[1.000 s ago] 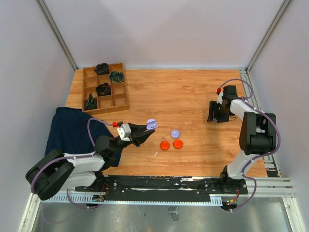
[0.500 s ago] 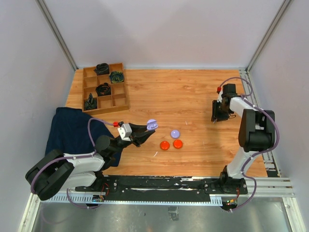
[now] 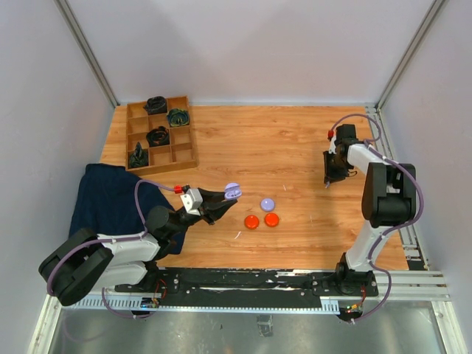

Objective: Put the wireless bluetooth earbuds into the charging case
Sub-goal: Pick up the earbud from the center of the board.

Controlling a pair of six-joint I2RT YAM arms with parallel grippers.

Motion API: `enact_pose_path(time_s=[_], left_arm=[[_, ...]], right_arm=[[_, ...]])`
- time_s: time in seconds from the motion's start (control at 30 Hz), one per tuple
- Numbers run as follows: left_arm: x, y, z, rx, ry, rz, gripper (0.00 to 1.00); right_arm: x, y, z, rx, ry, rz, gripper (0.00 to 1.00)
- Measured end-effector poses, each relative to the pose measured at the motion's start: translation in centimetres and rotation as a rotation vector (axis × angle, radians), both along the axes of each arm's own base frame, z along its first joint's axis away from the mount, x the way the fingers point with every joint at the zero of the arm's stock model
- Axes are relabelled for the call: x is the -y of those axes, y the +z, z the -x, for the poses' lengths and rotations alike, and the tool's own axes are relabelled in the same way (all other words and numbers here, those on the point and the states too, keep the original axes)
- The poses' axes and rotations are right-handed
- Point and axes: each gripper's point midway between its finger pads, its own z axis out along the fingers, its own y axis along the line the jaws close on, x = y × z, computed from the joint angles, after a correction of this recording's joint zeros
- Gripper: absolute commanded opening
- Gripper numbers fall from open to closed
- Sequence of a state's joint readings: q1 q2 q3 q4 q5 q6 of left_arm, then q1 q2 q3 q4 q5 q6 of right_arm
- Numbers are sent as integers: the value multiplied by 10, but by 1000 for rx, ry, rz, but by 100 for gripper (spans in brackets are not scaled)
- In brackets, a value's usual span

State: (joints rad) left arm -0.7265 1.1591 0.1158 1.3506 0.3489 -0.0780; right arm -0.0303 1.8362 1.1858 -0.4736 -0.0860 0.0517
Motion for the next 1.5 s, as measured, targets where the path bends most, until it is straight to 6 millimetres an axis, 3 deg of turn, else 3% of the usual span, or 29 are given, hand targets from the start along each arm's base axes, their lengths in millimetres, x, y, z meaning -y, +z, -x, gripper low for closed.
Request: enact_pose_path(time_s=[0.4, 0.63, 1.03, 1.27, 1.5], left_arm=[[0, -1, 0, -3, -4, -4, 0], [2, -1, 1, -8, -13, -5, 0], [5, 5, -2, -8, -15, 7, 0], [8, 12, -5, 2, -13, 16, 0], [10, 13, -10, -2, -5, 6, 0]], right_arm=[[-1, 1, 1, -26, 40, 73, 11], [-19, 14, 8, -5, 93, 84, 10], [-94, 119, 12, 359, 273, 30, 9], [-153, 159, 37, 544, 428, -36, 9], [-194, 201, 63, 744, 538, -127, 9]])
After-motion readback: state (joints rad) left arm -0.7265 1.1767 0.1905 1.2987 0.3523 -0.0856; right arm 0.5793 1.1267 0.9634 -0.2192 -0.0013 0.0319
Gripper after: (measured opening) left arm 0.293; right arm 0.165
